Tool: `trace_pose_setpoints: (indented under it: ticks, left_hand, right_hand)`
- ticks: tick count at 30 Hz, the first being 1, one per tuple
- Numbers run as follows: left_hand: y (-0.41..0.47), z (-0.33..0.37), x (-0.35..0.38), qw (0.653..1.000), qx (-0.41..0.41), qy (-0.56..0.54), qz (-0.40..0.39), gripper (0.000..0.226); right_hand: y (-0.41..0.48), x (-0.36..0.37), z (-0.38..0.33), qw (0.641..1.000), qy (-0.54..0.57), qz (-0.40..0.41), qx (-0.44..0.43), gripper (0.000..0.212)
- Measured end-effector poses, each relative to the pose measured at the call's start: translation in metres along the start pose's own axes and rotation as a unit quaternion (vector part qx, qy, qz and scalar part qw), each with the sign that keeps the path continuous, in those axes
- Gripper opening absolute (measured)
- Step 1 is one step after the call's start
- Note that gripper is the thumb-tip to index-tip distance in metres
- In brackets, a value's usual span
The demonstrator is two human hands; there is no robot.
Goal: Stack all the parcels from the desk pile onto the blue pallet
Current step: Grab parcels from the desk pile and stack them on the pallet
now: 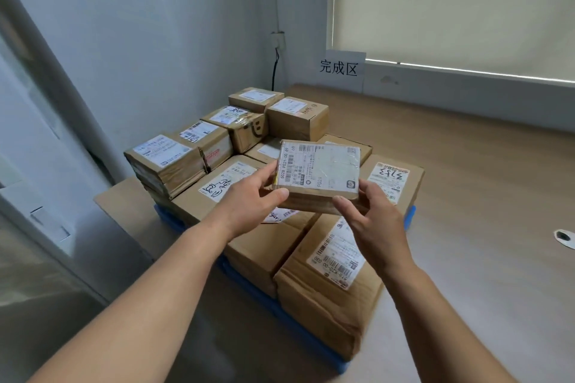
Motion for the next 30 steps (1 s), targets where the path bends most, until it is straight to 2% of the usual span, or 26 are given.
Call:
trace_pose_setpoints:
  ticks: [9,14,26,30]
  left_hand:
    - [0.095,-0.017,-0.051,0.993,0.012,0.077,-0.084,0.055]
    - [0.152,-0.017,-0.091,0.98,0.06,0.149,-0.118,0.051]
    - [0.256,-0.065,-0.125,0.964,0.098,0.149,-0.196,0.047]
    - [0.273,-0.082,-0.122,0.947,0.131,0.187,-0.224,0.047]
  right_hand:
    - [0.066,0.049,-0.022,0.999,-0.031,0.014,0.031,0.031]
    - [0.106,0.084,-0.042,0.996,-0.056,0.041,0.063,0.031]
    - [0.17,0.156,-0.058,0.982,-0.067,0.05,0.168,0.029]
    - [0.175,0.168,-0.051,0.978,-0.077,0.049,0.19,0.03]
Point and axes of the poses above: each hand's wrist, its own y-axis towards the middle knuckle, its own x-axis out of the palm, z = x × y, the point moved 4 cm from there along y, towards the middle knuckle, and after that the axes turned 15 degrees about -y, right-handed, at the moved point
